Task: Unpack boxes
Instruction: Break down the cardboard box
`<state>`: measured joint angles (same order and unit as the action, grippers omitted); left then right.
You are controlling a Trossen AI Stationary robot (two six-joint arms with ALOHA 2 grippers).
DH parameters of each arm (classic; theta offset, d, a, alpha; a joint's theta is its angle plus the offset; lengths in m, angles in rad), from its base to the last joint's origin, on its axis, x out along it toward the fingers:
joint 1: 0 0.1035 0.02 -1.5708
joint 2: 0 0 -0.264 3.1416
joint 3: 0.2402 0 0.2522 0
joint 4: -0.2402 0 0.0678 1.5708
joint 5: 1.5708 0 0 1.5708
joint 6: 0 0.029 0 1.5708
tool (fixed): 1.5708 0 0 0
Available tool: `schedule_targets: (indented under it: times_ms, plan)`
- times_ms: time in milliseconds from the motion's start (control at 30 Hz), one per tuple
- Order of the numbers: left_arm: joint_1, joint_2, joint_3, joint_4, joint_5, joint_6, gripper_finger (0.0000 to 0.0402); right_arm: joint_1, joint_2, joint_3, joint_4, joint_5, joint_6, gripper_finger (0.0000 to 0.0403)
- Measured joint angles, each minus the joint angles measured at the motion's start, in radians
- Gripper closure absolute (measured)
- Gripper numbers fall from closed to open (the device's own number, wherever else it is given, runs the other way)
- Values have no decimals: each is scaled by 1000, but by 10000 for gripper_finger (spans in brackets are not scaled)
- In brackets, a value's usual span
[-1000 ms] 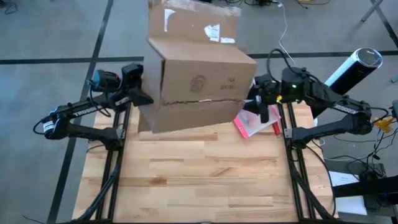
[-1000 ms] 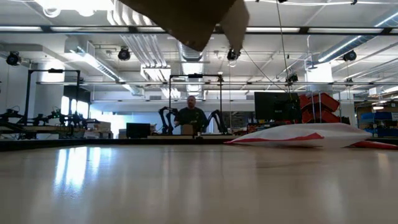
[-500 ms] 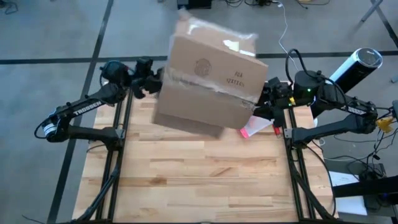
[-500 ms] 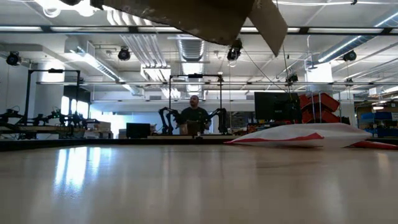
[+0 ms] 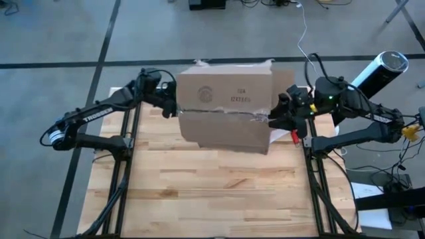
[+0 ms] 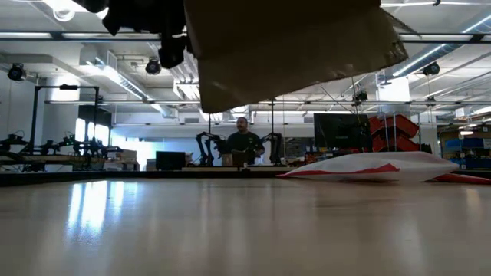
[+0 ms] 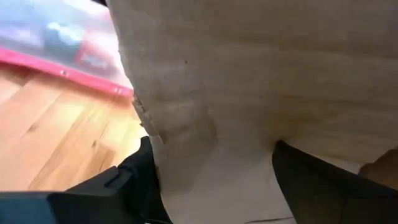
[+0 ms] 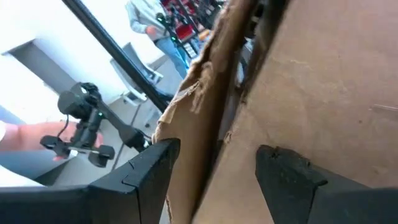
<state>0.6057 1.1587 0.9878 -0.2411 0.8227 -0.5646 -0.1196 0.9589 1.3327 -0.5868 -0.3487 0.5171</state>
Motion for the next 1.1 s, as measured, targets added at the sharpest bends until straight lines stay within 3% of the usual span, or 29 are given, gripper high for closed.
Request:
schedule_targets:
  times_ms: [633, 1100]
  plan:
    - [0, -4, 3, -362, 42, 56, 125, -45, 8, 1, -141, 99, -54, 199]
    - [-2, 18, 1, -658, -67, 173, 125, -113, 102, 2, -206, 167, -176, 199]
